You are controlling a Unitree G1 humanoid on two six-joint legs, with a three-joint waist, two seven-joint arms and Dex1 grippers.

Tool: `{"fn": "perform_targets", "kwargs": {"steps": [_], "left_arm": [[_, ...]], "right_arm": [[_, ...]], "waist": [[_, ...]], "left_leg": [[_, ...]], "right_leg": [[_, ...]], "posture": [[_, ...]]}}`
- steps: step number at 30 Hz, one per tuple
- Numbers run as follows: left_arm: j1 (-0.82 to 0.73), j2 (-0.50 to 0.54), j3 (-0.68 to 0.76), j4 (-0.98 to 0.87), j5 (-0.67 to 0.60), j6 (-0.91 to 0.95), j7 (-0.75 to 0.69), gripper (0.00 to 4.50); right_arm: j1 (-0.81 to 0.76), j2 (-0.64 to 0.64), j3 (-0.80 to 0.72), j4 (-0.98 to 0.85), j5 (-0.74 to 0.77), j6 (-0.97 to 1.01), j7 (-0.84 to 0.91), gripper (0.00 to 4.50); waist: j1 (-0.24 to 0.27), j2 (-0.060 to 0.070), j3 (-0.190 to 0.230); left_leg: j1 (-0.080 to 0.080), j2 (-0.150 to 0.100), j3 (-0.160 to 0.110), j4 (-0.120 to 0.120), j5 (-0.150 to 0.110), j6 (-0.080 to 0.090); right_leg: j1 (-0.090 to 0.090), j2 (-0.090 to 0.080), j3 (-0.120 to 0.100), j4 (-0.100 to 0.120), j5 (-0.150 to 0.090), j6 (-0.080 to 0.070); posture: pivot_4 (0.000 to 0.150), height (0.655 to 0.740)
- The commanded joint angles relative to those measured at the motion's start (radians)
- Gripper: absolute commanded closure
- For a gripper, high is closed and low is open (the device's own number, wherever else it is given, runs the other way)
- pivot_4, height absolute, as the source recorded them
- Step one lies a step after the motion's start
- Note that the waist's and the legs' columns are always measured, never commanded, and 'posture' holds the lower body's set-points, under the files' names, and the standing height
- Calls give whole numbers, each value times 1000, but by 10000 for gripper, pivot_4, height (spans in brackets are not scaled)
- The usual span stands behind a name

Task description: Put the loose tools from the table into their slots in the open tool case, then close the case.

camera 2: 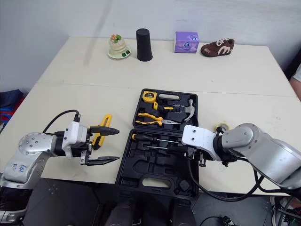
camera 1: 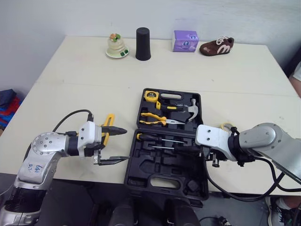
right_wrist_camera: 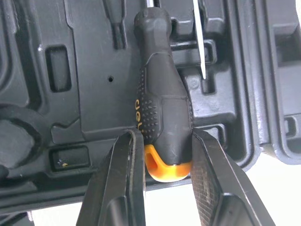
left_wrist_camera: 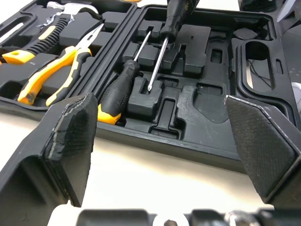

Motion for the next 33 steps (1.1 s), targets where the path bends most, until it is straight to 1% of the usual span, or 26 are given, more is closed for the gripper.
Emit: {"fn": "perform_targets", "kwargs": {"steps": [1,5,9,13,14,15,16,17,19,20,22,23,26,27,28,29,30,31,33], "left_arm": [[12,9,17,-28,-3,1,8,0],[18,12,19,-26,-2,-1,9,0],[15,9,17,-19,1,-4,13,0],[12,7,19,-17,2,-12,14,0],[7,5,19,-18,0,-12,17,0],[2,2,18,-19,-1,-12,20,0],[-1,0,18,-20,-1,-12,22,0],[-2,-1,17,-20,-2,-12,23,0],[-3,0,14,-21,-2,-10,22,0],[-4,1,12,-20,-3,-9,21,0],[-4,1,11,-19,-3,-8,19,0],[-4,0,10,-18,-3,-8,19,0],[-6,-5,8,-15,-2,-11,21,0],[-7,-7,7,-14,-2,-12,22,0],[-8,-9,6,-13,-2,-14,22,0],[-8,-10,5,-13,-2,-15,22,0],[-8,-10,4,-12,-3,-16,20,0],[-9,-10,3,-12,-3,-17,18,0],[-14,-9,1,-8,-3,-17,12,0]], "right_arm": [[-1,10,4,0,-44,-11,18,36217],[7,39,1,-1,-57,-5,27,36217],[11,96,17,3,-81,1,16,36217],[14,101,13,11,-111,11,10,36217],[16,79,16,0,-93,15,50,31217],[17,97,3,12,-110,0,27,25686],[18,112,-7,21,-124,-12,10,21984],[18,125,-13,28,-135,-22,-3,17102],[12,108,-27,27,-123,-50,43,8301],[11,90,-67,40,-106,-95,86,4517],[12,73,-117,60,-92,-151,133,4517],[34,111,-188,92,-49,-212,154,4517],[136,214,-320,161,45,-404,241,4517],[171,252,-342,176,56,-464,258,6834],[199,309,-379,188,106,-464,245,9470],[221,352,-407,197,151,-430,214,14404],[241,390,-416,215,153,-446,192,16633],[253,413,-420,226,150,-458,180,21451],[293,426,-382,266,60,-556,198,30586]], "waist": [[0,0,0],[1,0,0],[0,0,0],[-1,0,0],[0,0,0],[0,0,0],[1,0,0],[0,0,0],[0,0,0],[1,0,0],[2,0,0],[2,0,0],[4,-3,-1],[5,-4,-1],[5,-4,-1],[5,-4,-1],[5,-4,-1],[5,-4,-1],[5,-4,-1]], "left_leg": [[0,0,0,0,0,0],[0,0,0,1,0,0],[0,0,0,1,0,0],[1,0,0,1,0,0],[1,0,0,1,0,0],[1,0,0,1,0,0],[1,0,0,1,0,0],[1,-1,0,2,0,0],[1,-1,0,2,0,0],[1,-1,0,2,0,0],[0,-1,0,2,0,1],[1,-1,0,2,0,1],[1,-1,0,2,0,1],[1,-1,0,2,0,1],[1,-1,-1,2,1,1],[1,-1,-1,2,1,1],[1,-2,0,2,1,2],[1,-2,0,2,1,2],[1,-2,0,3,1,3]], "right_leg": [[0,0,0,0,0,0],[0,0,0,1,0,0],[0,0,0,2,0,0],[0,0,0,3,0,0],[0,0,0,4,0,0],[0,0,0,4,0,0],[0,-1,0,4,0,0],[0,-1,0,4,0,0],[0,-1,0,4,0,0],[0,-1,0,4,0,0],[0,-1,0,4,0,0],[0,-1,0,5,0,0],[1,-1,-1,4,0,0],[2,-1,-1,5,0,0],[3,0,-2,6,0,0],[3,-1,-2,6,0,0],[2,-1,-2,7,0,1],[2,-1,-2,7,0,1],[2,-2,-2,7,0,1]], "posture": [[1500,7380],[1500,7380],[1500,7380],[1500,7380],[1500,7380],[1500,7380],[1500,7380],[1500,7380],[1500,7380],[1500,7380],[1500,7380],[1500,7380],[1500,7380],[1500,7380],[1500,7380],[1500,7380],[1500,7380],[1500,7380],[1500,7380]]}}
